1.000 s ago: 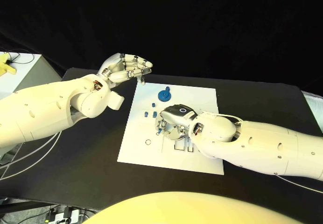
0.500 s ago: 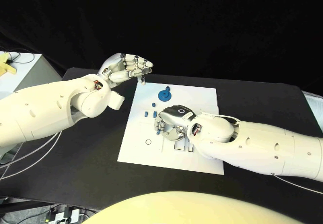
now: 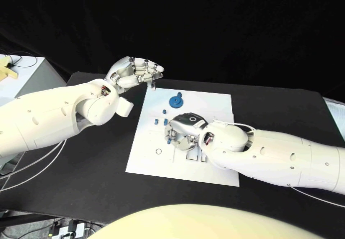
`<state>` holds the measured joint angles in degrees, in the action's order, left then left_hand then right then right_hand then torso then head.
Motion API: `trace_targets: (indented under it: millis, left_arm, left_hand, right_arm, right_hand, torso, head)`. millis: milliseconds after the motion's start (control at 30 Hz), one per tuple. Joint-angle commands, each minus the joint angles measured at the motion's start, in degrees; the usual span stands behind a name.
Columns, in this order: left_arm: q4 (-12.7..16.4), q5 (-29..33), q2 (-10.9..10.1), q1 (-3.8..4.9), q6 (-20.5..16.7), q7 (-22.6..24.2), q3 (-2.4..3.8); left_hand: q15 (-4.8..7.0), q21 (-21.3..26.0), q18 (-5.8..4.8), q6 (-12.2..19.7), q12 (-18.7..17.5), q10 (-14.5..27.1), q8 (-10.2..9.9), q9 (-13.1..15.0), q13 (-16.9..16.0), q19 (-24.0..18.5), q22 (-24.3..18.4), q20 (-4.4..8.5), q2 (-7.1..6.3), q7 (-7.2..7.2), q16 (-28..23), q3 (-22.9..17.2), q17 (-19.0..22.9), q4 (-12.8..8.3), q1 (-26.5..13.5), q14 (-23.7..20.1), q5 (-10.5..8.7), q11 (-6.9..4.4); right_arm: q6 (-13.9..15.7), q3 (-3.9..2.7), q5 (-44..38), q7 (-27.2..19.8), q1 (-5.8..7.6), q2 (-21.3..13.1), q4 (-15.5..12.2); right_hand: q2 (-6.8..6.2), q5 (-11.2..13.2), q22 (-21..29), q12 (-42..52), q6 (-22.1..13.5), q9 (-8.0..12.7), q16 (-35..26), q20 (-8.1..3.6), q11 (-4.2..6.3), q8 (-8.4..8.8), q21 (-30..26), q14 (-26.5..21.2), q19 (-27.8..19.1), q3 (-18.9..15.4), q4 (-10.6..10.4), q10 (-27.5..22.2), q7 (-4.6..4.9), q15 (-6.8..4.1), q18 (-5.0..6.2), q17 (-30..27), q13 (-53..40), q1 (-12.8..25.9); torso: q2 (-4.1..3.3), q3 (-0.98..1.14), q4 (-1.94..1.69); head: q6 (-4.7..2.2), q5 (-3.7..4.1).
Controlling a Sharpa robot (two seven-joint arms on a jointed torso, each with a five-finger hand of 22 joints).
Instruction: Assemble the parts on the task board
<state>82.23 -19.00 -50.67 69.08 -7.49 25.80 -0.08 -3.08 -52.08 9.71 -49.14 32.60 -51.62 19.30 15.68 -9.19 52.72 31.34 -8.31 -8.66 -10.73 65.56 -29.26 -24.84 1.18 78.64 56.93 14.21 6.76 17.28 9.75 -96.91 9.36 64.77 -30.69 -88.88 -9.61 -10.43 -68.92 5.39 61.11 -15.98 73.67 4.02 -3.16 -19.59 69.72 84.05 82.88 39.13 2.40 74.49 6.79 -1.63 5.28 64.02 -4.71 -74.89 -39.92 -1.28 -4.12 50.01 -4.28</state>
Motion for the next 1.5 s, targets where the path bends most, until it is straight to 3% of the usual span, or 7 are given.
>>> trace_targets:
  millis: [33, 133, 300, 400, 633, 1167, 1500]
  left_arm:
    - [0.1, 0.3, 0.1, 0.02, 0.9, 0.2, 0.04]
    - [0.1, 0.3, 0.2, 0.02, 0.9, 0.1, 0.04]
    - [0.1, 0.3, 0.2, 0.02, 1.0, 0.1, 0.04]
    - [0.2, 0.3, 0.1, 0.02, 1.0, 0.0, 0.04]
    - [0.2, 0.2, 0.1, 0.02, 1.2, -0.1, 0.04]
    - [0.1, 0.2, 0.0, 0.01, 1.3, -0.3, 0.04]
    - [-0.1, 0.0, 0.0, 0.01, 1.5, -0.2, 0.03]
  left_hand:
    - [0.12, 0.0, 0.81, 0.2, -0.4, 0.2, 0.3, -0.2, 0.3, 0.0, 0.1, 0.03, 0.14, -0.13, -0.5, 0.2, 0.1, -0.2, 0.1, -0.1, 0.13, 0.38]
    - [0.12, 0.0, 0.81, 0.2, -0.4, 0.2, 0.3, -0.2, 0.3, 0.0, 0.1, 0.03, 0.14, -0.13, -0.5, 0.2, 0.1, -0.2, 0.1, -0.1, 0.13, 0.38]
    - [0.12, 0.0, 0.81, 0.2, -0.4, 0.2, 0.3, -0.2, 0.3, 0.0, 0.1, 0.03, 0.14, -0.13, -0.5, 0.2, 0.1, -0.2, 0.1, -0.1, 0.13, 0.38]
    - [0.12, 0.0, 0.81, 0.2, -0.4, 0.2, 0.3, -0.2, 0.3, 0.0, 0.1, 0.03, 0.14, -0.13, -0.5, 0.2, 0.1, -0.2, 0.1, -0.1, 0.13, 0.38]
    - [0.12, 0.0, 0.81, 0.2, -0.5, 0.2, 0.3, -0.2, 0.3, 0.0, 0.1, 0.02, 0.15, -0.13, -0.5, 0.2, 0.1, -0.2, 0.1, -0.1, 0.14, 0.39]
    - [0.12, 0.0, 0.81, 0.2, -0.5, 0.2, 0.3, -0.2, 0.3, 0.0, 0.1, 0.02, 0.15, -0.13, -0.5, 0.2, 0.1, -0.2, 0.1, -0.1, 0.14, 0.39]
    - [0.11, -0.1, 0.82, 0.2, -0.5, 0.3, 0.3, -0.2, 0.4, -0.1, 0.1, 0.01, 0.19, -0.13, -0.6, 0.2, 0.1, -0.3, 0.2, -0.2, 0.15, 0.39]
  right_arm:
    - [-1.9, 0.09, -1.3, -0.1, -0.15, 0.2, 0.2]
    - [-1.8, 0.12, -1.0, -0.9, -0.16, 0.3, 0.4]
    - [-1.3, 0.16, -0.1, -2.8, -0.17, 0.3, 0.5]
    - [-0.3, 0.18, 0.2, -3.4, -0.17, 0.0, 0.5]
    - [0.7, 0.2, 0.1, -3.6, -0.17, -0.5, 0.2]
    - [3.7, 0.22, 0.5, -3.4, -0.17, -2.0, -1.0]
    - [6.2, -0.54, 7.6, -3.0, 1.75, -10.2, -5.9]
  right_hand:
    - [0.71, -0.2, 0.1, 0.1, 0.3, -1.8, -0.1, -0.19, 0.24, -0.27, -0.3, 1.2, -0.2, 0.2, 0.0, 0.0, 0.16, -0.18, -0.44, -0.1, -0.1, -0.1]
    - [0.26, -0.2, 0.6, -0.3, -0.3, -2.0, -0.9, -0.1, 0.02, -0.18, -0.9, 0.8, -0.5, 0.0, 0.1, -0.5, 0.42, -0.02, -0.33, -1.4, 0.0, 0.3]
    - [-1.55, -1.7, 2.0, -1.9, -5.7, -1.0, -0.8, 1.17, -2.16, 3.32, -2.6, 0.6, -1.6, -0.5, -0.3, -5.9, 2.63, 1.72, -0.08, -1.7, 1.0, 2.2]
    - [-3.51, -1.7, 13.6, -1.6, -8.3, -0.5, -9.1, 2.58, -3.59, 5.68, -15.5, -4.6, -8.0, -2.5, -0.3, -13.8, 3.55, 2.95, 2.63, -13.5, 1.1, 2.9]
    - [-3.72, -1.9, 17.5, -1.4, -9.1, -0.2, -11.9, 2.94, -3.77, 6.95, -20.2, -6.5, -10.0, -4.5, 0.4, -17.2, 3.47, 3.15, 3.48, -17.7, 1.0, 1.9]
    - [-3.02, -2.2, 16.3, -0.1, -8.2, -0.3, -10.8, 2.86, -3.65, 6.98, -19.1, -5.8, -9.1, -4.8, 0.8, -16.5, 3.42, 3.02, 3.23, -16.9, 0.8, 1.2]
    - [-3.37, -2.4, 13.2, 1.5, -8.0, -0.3, -8.2, 2.59, -3.29, 7.54, -15.7, -3.9, -6.9, -5.3, 0.7, -14.6, 3.22, 2.72, 2.54, -14.2, 0.7, 1.6]
  torso:
    - [0.01, 0.02, 0.04]
    - [0.01, 0.02, 0.03]
    - [0.04, 0.04, 0.04]
    - [-0.01, 0.03, 0.08]
    - [0.02, 0.07, 0.04]
    - [0.04, 0.01, -0.01]
    - [0.07, -0.03, 0.17]
  head:
    - [-0.01, -0.04]
    - [-0.01, -0.04]
    - [-0.01, -0.03]
    - [-0.01, -0.03]
    - [-0.01, 0.03]
    - [-0.01, 0.17]
    - [-0.3, 1.17]
